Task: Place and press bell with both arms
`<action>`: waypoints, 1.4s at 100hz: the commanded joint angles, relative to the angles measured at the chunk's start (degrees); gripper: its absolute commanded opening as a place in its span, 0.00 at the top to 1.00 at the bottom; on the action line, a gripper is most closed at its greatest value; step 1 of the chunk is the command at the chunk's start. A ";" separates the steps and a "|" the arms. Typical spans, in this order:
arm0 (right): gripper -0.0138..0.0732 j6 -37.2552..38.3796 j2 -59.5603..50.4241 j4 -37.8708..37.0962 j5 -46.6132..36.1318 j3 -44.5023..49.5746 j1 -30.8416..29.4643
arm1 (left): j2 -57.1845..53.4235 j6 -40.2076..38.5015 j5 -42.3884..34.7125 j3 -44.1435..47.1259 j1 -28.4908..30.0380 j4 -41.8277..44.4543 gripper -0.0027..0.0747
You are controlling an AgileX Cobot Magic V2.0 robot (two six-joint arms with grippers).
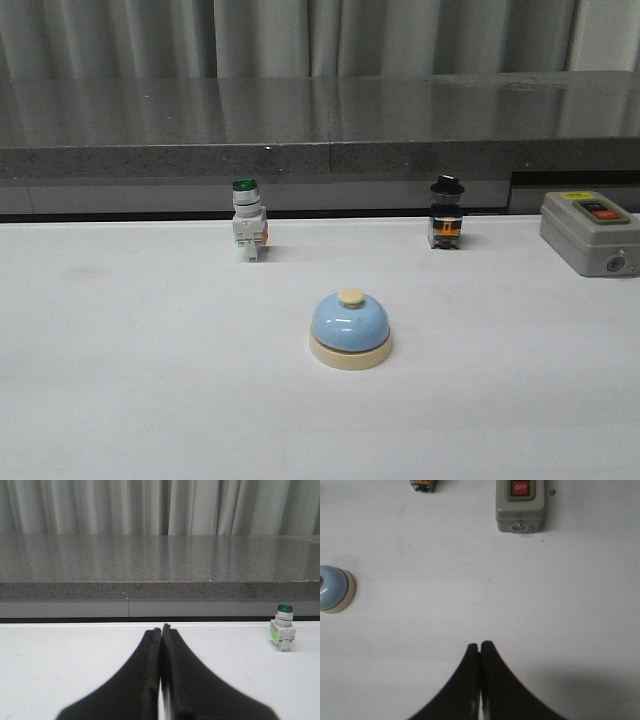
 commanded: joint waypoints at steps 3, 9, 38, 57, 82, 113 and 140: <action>0.91 0.03 -6.52 0.70 -4.99 1.59 -0.42 | -1.79 -0.91 -4.66 2.41 0.18 -0.14 0.99; 0.91 0.03 -10.37 0.78 -5.55 3.63 -0.42 | -1.79 -0.91 -4.66 2.41 0.18 -0.14 0.99; 0.91 0.03 -27.26 0.79 -8.75 11.56 -0.42 | -1.79 -0.91 -4.66 2.41 0.18 -0.14 0.99; 0.91 0.03 -36.07 0.79 -10.36 16.00 -0.42 | -1.79 -0.91 -4.66 2.41 0.18 -0.14 0.99; 0.91 0.60 -47.77 -0.66 -13.49 20.86 -0.42 | -1.79 -0.91 -4.66 2.41 0.18 -0.14 0.99; 0.91 15.01 -51.24 -12.95 -22.81 26.12 -0.21 | -1.67 -0.91 -4.76 2.41 0.18 -0.14 0.99; 0.91 13.69 -51.24 -12.80 -43.56 37.72 -0.26 | -1.67 -0.91 -4.76 2.41 0.18 -0.14 0.99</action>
